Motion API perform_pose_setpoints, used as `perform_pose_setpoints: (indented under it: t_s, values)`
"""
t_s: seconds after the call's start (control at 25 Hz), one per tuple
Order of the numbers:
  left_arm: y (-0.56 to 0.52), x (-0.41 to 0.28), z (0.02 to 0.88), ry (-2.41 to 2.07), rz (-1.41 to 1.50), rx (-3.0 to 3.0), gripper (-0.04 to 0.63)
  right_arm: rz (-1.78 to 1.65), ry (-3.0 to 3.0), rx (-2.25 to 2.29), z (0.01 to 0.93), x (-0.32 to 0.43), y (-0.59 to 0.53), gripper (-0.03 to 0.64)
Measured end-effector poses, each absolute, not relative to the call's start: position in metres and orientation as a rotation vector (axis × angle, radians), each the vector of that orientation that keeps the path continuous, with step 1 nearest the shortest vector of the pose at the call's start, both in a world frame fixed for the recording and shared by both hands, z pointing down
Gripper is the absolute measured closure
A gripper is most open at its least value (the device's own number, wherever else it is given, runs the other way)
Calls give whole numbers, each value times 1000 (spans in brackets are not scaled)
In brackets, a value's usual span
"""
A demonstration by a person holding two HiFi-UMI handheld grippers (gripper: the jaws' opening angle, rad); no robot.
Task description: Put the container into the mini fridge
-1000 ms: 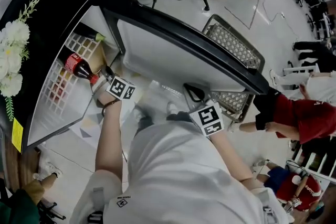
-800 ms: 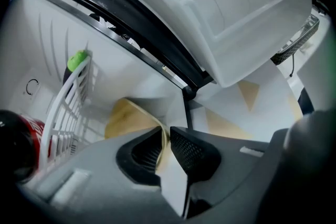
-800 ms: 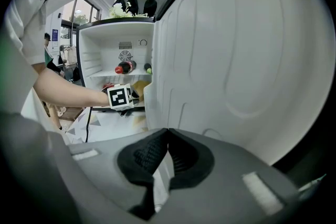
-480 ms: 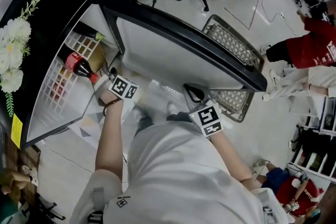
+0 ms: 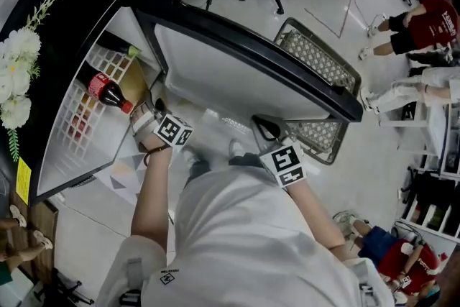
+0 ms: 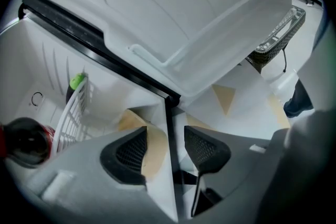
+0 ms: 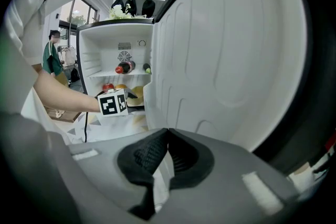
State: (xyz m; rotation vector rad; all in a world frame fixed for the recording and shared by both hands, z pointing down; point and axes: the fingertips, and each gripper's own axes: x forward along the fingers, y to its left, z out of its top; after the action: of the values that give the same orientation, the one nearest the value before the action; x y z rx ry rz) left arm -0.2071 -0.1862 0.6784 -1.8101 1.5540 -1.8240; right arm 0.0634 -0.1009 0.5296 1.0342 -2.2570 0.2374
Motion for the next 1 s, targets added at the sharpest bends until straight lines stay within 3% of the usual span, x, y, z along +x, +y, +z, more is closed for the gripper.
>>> perform_pose_setpoints:
  t_s: [0.48, 1.0]
  values:
    - [-185, -199, 680, 1491, -1788, -1802, 387, 256, -2234, 1068, 532, 68, -96, 614]
    - [-217, -249, 679, 1552, -1838, -1711, 417, 259, -2230, 1074, 533, 64, -99, 614]
